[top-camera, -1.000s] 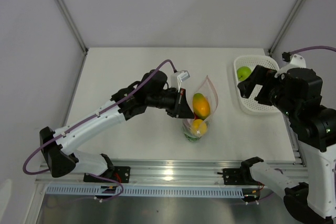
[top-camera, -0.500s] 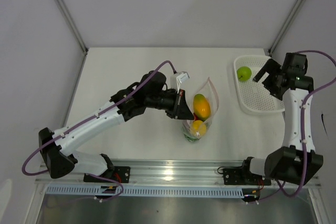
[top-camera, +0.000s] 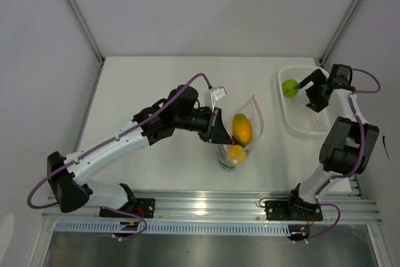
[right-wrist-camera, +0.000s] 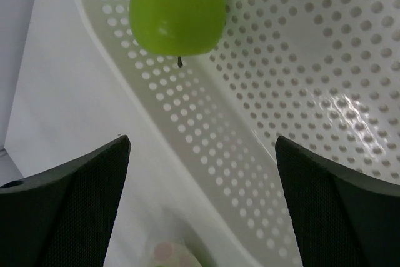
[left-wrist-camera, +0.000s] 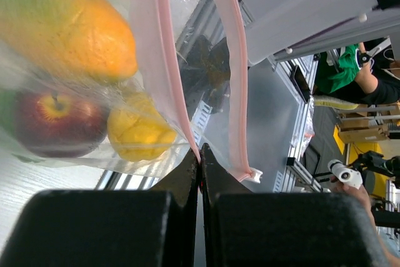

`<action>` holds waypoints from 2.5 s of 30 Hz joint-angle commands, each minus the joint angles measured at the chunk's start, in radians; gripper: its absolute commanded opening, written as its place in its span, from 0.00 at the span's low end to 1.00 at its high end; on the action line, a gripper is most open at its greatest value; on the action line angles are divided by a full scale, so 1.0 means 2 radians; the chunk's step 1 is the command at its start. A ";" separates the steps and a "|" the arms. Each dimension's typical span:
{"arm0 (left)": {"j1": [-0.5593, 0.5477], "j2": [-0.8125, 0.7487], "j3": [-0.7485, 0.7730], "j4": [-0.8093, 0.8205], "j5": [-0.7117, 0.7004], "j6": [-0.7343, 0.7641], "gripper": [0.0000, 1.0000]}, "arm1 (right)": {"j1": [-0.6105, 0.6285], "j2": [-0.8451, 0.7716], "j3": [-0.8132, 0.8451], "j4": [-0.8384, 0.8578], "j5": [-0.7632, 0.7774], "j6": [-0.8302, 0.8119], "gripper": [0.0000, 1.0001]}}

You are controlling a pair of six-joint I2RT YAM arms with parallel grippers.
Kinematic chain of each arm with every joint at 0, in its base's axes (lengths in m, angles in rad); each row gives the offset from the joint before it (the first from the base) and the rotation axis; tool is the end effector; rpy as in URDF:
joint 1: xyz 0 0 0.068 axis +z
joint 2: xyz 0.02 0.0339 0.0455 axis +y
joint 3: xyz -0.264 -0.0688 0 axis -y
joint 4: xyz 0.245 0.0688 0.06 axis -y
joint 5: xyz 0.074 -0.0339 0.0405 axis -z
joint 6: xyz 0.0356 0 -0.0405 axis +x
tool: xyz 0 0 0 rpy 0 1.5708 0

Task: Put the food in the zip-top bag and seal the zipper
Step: Pick up the fake fruit from the bin.

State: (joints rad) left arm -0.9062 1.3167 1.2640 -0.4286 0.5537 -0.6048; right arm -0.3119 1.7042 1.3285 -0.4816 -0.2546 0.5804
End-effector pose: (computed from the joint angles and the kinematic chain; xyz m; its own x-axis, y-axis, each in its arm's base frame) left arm 0.1665 -0.2429 0.3678 -0.7790 0.2101 -0.5907 0.6249 0.3369 -0.7042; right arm 0.3606 -0.1069 0.2591 -0.5249 0.7268 -0.4429 0.5117 0.6853 0.5181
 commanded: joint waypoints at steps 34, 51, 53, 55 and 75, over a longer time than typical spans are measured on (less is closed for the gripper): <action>0.008 0.037 0.026 0.014 0.037 -0.005 0.01 | 0.029 0.211 0.107 0.164 -0.034 0.056 1.00; 0.011 0.033 0.014 0.018 0.038 -0.007 0.01 | 0.030 0.239 0.124 0.152 -0.008 0.051 0.99; 0.011 0.034 0.015 0.017 0.037 -0.007 0.01 | 0.030 0.239 0.123 0.156 -0.010 0.052 0.99; 0.011 0.035 0.014 0.018 0.036 -0.008 0.01 | 0.030 0.239 0.122 0.156 -0.008 0.051 0.98; 0.011 0.040 0.018 0.018 0.038 -0.011 0.01 | 0.026 0.231 0.128 0.139 0.015 0.040 0.97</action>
State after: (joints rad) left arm -0.8932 1.4010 1.2785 -0.4210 0.6136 -0.6132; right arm -0.2508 2.1563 1.5471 -0.1864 -0.2916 0.6949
